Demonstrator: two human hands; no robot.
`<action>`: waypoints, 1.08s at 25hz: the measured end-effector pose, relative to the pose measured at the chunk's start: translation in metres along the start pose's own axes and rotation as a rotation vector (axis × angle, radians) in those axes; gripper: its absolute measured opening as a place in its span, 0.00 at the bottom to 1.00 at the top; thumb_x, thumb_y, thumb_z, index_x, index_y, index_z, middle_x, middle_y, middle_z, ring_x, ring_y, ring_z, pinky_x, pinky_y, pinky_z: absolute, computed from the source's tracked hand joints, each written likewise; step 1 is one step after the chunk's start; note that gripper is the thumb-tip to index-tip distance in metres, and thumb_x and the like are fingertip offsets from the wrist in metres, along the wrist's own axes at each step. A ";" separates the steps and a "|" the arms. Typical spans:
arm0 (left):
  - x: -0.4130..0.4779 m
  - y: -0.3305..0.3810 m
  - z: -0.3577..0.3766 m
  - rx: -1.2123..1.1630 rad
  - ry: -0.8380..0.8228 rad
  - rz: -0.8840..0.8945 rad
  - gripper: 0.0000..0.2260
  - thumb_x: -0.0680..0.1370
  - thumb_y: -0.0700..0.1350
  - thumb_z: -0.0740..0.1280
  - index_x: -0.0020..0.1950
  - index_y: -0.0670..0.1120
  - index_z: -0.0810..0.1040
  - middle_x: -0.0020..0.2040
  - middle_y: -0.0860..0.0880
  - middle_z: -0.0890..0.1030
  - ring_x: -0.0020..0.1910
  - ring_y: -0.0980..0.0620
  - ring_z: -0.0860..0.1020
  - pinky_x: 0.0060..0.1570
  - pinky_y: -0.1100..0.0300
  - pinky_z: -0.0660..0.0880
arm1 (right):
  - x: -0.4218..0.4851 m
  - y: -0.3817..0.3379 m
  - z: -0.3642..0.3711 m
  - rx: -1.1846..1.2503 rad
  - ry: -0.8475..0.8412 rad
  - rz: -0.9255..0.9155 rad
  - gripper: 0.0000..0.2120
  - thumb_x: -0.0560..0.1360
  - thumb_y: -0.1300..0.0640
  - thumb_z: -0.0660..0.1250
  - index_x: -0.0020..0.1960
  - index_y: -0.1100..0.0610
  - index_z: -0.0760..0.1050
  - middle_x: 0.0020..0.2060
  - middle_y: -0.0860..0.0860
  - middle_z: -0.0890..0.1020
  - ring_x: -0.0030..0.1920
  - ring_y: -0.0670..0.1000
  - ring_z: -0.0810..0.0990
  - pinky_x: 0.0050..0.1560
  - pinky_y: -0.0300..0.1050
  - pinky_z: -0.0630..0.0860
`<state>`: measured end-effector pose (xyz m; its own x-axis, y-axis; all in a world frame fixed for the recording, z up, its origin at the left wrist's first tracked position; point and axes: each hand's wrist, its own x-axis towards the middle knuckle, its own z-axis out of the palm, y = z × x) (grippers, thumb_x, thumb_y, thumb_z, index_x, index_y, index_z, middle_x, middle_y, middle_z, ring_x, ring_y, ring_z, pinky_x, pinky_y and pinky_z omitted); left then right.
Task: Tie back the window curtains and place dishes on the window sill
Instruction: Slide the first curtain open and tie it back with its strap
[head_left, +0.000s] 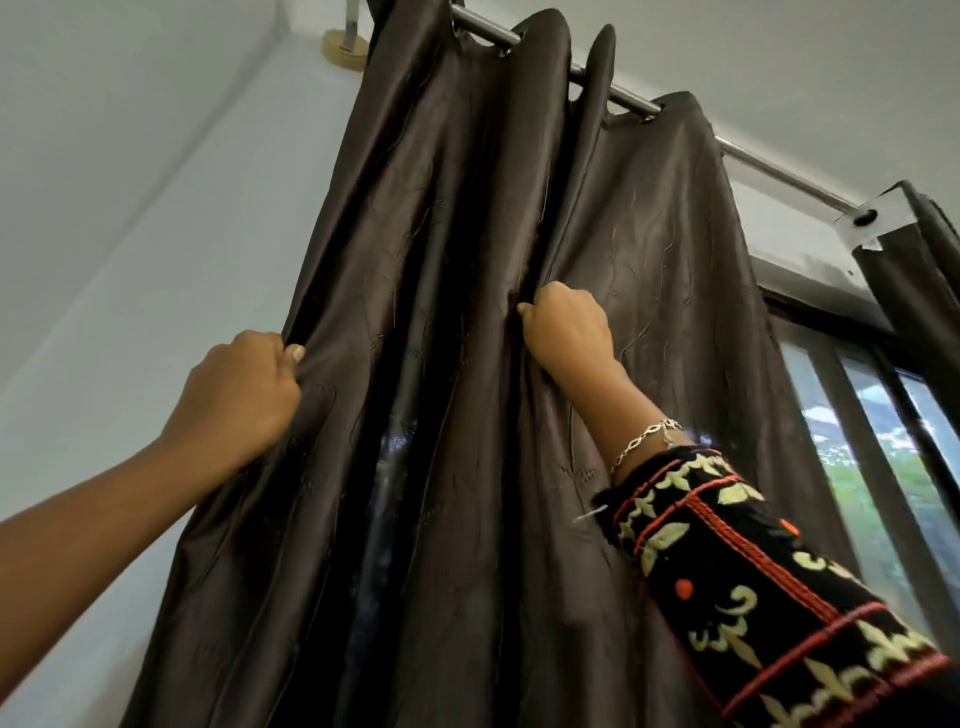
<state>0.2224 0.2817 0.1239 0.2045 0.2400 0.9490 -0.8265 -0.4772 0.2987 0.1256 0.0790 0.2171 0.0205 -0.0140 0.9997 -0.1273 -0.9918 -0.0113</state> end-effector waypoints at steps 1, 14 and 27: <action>0.000 0.000 0.002 0.002 -0.001 0.000 0.18 0.80 0.42 0.57 0.29 0.43 0.63 0.27 0.45 0.67 0.31 0.44 0.66 0.35 0.54 0.59 | -0.001 0.012 -0.004 0.042 0.014 0.045 0.18 0.80 0.52 0.55 0.51 0.67 0.73 0.50 0.64 0.78 0.53 0.65 0.75 0.51 0.52 0.71; 0.000 -0.001 0.015 0.059 0.034 -0.013 0.16 0.79 0.41 0.59 0.31 0.41 0.65 0.26 0.48 0.64 0.32 0.44 0.66 0.35 0.53 0.63 | -0.026 0.202 -0.072 -0.349 0.064 0.615 0.27 0.74 0.46 0.67 0.59 0.69 0.71 0.57 0.67 0.74 0.59 0.66 0.72 0.54 0.54 0.70; 0.002 -0.003 0.004 0.070 0.030 -0.013 0.19 0.79 0.40 0.59 0.28 0.45 0.62 0.25 0.48 0.64 0.30 0.46 0.64 0.33 0.54 0.60 | -0.030 0.113 -0.019 -0.146 -0.055 0.332 0.13 0.77 0.64 0.54 0.53 0.66 0.75 0.52 0.65 0.78 0.53 0.65 0.76 0.48 0.49 0.71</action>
<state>0.2271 0.2805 0.1251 0.1977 0.2714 0.9419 -0.7849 -0.5318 0.3180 0.0921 -0.0308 0.1867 0.0072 -0.3430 0.9393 -0.2758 -0.9036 -0.3279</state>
